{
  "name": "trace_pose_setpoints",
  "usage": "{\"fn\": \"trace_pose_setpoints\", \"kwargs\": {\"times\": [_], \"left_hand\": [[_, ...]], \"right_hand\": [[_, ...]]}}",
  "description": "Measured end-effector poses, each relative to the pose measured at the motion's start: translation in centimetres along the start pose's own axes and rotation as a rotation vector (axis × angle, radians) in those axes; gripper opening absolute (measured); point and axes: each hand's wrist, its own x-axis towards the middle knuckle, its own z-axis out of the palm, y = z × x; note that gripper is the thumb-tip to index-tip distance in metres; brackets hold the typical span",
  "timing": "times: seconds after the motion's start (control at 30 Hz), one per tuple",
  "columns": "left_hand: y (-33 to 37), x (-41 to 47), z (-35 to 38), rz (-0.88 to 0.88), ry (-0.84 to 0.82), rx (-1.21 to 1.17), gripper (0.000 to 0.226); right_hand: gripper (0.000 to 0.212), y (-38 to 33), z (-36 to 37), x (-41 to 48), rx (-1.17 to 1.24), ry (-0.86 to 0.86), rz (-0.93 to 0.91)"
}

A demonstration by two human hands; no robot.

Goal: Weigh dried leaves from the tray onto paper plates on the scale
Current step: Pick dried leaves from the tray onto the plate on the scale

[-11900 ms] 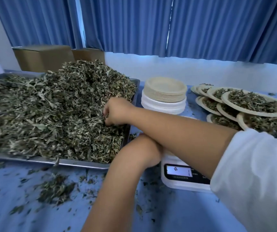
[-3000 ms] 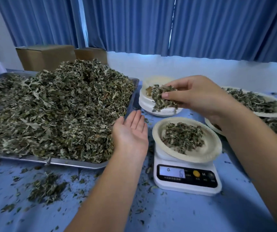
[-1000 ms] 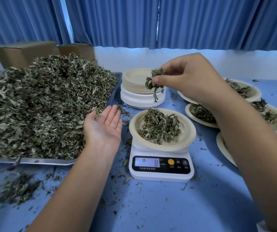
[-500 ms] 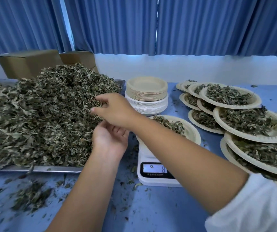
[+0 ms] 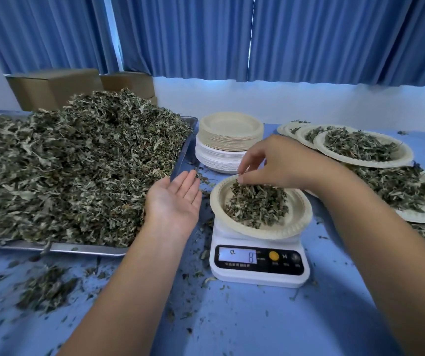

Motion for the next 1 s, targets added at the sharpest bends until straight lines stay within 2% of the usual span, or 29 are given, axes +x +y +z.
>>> {"fn": "trace_pose_setpoints", "kwargs": {"times": [0.1, 0.2, 0.3, 0.5, 0.7, 1.0], "left_hand": [[0.2, 0.0, -0.3, 0.000, -0.021, -0.008, 0.048], [0.1, -0.1, -0.5, 0.004, -0.039, 0.005, 0.048], [-0.1, -0.1, -0.4, 0.010, -0.027, 0.028, 0.047], [-0.2, -0.3, -0.4, 0.014, -0.012, 0.045, 0.047], [-0.3, -0.5, -0.2, 0.014, -0.006, 0.057, 0.047], [-0.3, -0.6, -0.2, 0.013, -0.001, 0.052, 0.047]], "right_hand": [[0.025, 0.1, -0.4, -0.4, -0.094, -0.122, 0.014], [0.023, 0.1, 0.2, -0.3, -0.119, -0.139, -0.001], [0.009, 0.0, 0.3, -0.2, -0.092, -0.082, -0.029], [0.013, 0.2, -1.7, -0.6, 0.030, 0.112, -0.036], [0.013, -0.2, -2.8, -1.1, 0.076, 0.182, -0.077], [0.012, -0.2, -2.3, -1.4, -0.030, 0.007, -0.008]]}}
